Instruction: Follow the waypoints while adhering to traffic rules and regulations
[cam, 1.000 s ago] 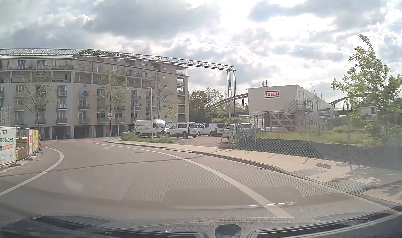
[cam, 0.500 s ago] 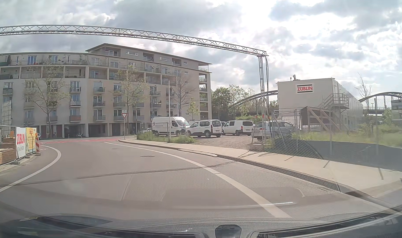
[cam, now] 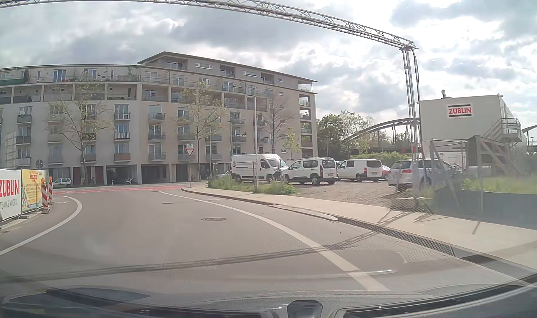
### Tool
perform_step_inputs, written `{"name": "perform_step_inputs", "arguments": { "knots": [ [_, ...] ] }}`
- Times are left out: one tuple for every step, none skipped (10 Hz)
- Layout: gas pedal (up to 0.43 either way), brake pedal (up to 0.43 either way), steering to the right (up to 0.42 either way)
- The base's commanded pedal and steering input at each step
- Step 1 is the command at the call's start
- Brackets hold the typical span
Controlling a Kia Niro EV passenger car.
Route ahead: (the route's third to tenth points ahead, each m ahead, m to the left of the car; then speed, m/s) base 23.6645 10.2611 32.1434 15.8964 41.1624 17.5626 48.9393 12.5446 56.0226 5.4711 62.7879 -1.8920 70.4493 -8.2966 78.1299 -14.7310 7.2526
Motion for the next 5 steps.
{"name": "perform_step_inputs", "arguments": {
  "knots": [
    [0.008, 0.000, -0.129],
    [0.008, 0.000, -0.128],
    [0.008, 0.000, -0.125],
    [0.008, 0.000, -0.123],
    [0.000, 0.000, -0.122]
  ]
}}
